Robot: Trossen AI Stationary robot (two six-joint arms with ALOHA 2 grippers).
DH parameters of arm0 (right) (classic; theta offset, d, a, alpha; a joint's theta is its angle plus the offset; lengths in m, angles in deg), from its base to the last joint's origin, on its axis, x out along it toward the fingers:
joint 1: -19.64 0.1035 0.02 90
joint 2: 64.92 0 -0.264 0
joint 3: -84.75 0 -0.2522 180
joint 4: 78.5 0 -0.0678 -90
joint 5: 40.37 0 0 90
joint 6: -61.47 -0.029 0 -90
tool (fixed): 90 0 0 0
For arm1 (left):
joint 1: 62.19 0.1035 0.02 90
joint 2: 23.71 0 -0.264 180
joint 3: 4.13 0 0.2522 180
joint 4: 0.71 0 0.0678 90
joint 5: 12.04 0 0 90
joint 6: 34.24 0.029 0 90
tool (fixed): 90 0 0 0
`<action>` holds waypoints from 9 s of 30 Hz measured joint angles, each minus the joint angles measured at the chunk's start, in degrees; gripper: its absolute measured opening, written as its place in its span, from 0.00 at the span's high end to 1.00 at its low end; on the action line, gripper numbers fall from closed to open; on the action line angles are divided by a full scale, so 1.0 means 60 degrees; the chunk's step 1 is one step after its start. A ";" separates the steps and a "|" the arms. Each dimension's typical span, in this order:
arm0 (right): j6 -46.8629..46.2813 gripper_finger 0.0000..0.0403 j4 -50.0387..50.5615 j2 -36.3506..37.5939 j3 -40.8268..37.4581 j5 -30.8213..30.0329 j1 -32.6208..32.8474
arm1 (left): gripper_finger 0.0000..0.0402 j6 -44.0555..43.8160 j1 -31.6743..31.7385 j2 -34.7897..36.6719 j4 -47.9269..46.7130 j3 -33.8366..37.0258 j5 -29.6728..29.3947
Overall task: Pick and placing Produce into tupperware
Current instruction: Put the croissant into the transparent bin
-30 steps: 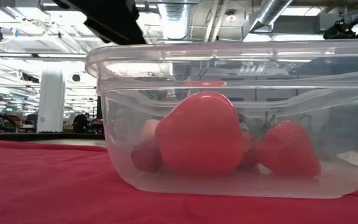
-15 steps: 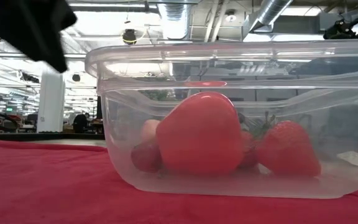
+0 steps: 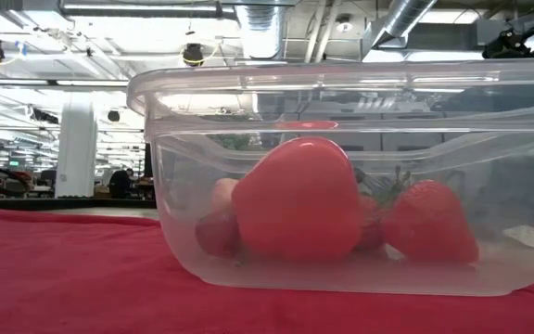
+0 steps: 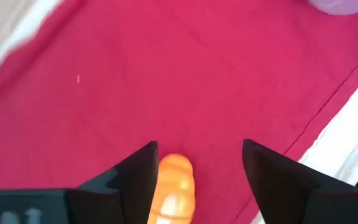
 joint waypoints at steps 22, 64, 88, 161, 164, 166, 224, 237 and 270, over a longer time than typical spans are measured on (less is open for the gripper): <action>0.0000 0.70 -0.0001 0.0001 0.0000 -0.0002 0.0002 | 0.13 -0.7745 -0.0771 0.0000 -0.0629 0.0155 0.0556; 0.0000 0.70 0.0002 -0.0002 0.0000 -0.0004 -0.0001 | 0.01 -1.2690 -0.0587 -0.0789 -0.0606 0.0155 0.1819; 0.0000 0.70 0.0002 -0.0002 0.0004 0.0000 0.0002 | 0.00 -1.2245 -0.0303 -0.1286 -0.0663 0.0160 0.2256; 0.0000 0.70 0.0002 0.0000 0.0002 0.0000 -0.0001 | 0.13 -1.1955 -0.0257 -0.1505 -0.0299 0.0053 0.2475; 0.0000 0.70 0.0002 -0.0002 0.0001 0.0000 -0.0001 | 0.13 -1.1958 -0.0257 -0.1479 -0.0390 -0.0025 0.2461; 0.0000 0.70 0.0002 -0.0002 0.0004 0.0000 -0.0001 | 0.13 -1.1962 -0.0257 -0.1479 -0.0652 -0.0197 0.2428; 0.0000 0.70 0.0002 -0.0002 0.0000 0.0000 0.0002 | 0.13 -0.3840 0.3306 -0.1563 0.0472 -0.3959 0.1900; 0.0000 0.70 0.0009 -0.0001 0.0004 0.0000 0.0001 | 0.13 -0.3277 0.3675 -0.3308 -0.0761 -0.6308 0.2222; 0.0000 0.70 0.0002 -0.0002 0.0004 0.0000 -0.0001 | 0.10 -0.2028 0.4074 -0.6109 -0.3234 -1.0179 0.1900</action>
